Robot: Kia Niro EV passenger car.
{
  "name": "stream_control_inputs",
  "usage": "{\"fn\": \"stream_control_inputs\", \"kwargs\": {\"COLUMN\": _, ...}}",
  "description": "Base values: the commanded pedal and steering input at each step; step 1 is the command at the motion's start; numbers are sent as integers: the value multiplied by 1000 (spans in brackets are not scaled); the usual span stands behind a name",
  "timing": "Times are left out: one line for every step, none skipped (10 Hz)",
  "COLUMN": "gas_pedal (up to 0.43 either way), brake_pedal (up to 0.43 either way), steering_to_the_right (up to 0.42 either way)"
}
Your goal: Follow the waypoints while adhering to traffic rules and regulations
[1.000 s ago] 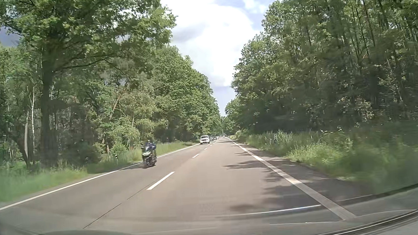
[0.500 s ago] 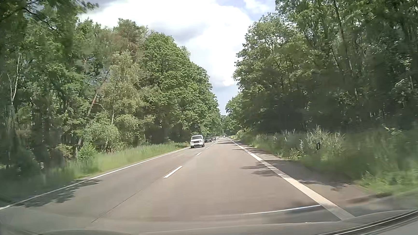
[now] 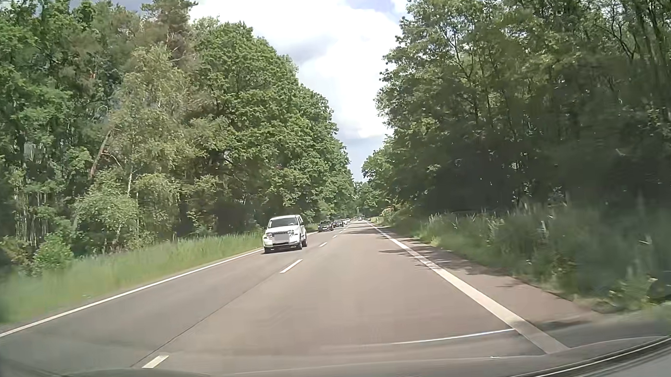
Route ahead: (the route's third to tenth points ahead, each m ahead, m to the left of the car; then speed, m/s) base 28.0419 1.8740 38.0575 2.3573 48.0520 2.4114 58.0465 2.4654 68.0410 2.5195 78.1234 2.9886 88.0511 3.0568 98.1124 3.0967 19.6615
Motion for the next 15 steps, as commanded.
{"fn": "stream_control_inputs", "kwargs": {"gas_pedal": 130, "brake_pedal": 37, "steering_to_the_right": -2}}
{"fn": "stream_control_inputs", "kwargs": {"gas_pedal": 130, "brake_pedal": 30, "steering_to_the_right": -2}}
{"fn": "stream_control_inputs", "kwargs": {"gas_pedal": 130, "brake_pedal": 37, "steering_to_the_right": -2}}
{"fn": "stream_control_inputs", "kwargs": {"gas_pedal": 130, "brake_pedal": 37, "steering_to_the_right": -2}}
{"fn": "stream_control_inputs", "kwargs": {"gas_pedal": 130, "brake_pedal": 30, "steering_to_the_right": -3}}
{"fn": "stream_control_inputs", "kwargs": {"gas_pedal": 130, "brake_pedal": 37, "steering_to_the_right": -2}}
{"fn": "stream_control_inputs", "kwargs": {"gas_pedal": 130, "brake_pedal": 30, "steering_to_the_right": -2}}
{"fn": "stream_control_inputs", "kwargs": {"gas_pedal": 130, "brake_pedal": 37, "steering_to_the_right": -2}}
{"fn": "stream_control_inputs", "kwargs": {"gas_pedal": 130, "brake_pedal": 30, "steering_to_the_right": -2}}
{"fn": "stream_control_inputs", "kwargs": {"gas_pedal": 130, "brake_pedal": 37, "steering_to_the_right": -2}}
{"fn": "stream_control_inputs", "kwargs": {"gas_pedal": 130, "brake_pedal": 37, "steering_to_the_right": -1}}
{"fn": "stream_control_inputs", "kwargs": {"gas_pedal": 130, "brake_pedal": 37, "steering_to_the_right": -1}}
{"fn": "stream_control_inputs", "kwargs": {"gas_pedal": 130, "brake_pedal": 37, "steering_to_the_right": -1}}
{"fn": "stream_control_inputs", "kwargs": {"gas_pedal": 130, "brake_pedal": 30, "steering_to_the_right": -1}}
{"fn": "stream_control_inputs", "kwargs": {"gas_pedal": 130, "brake_pedal": 37, "steering_to_the_right": -1}}
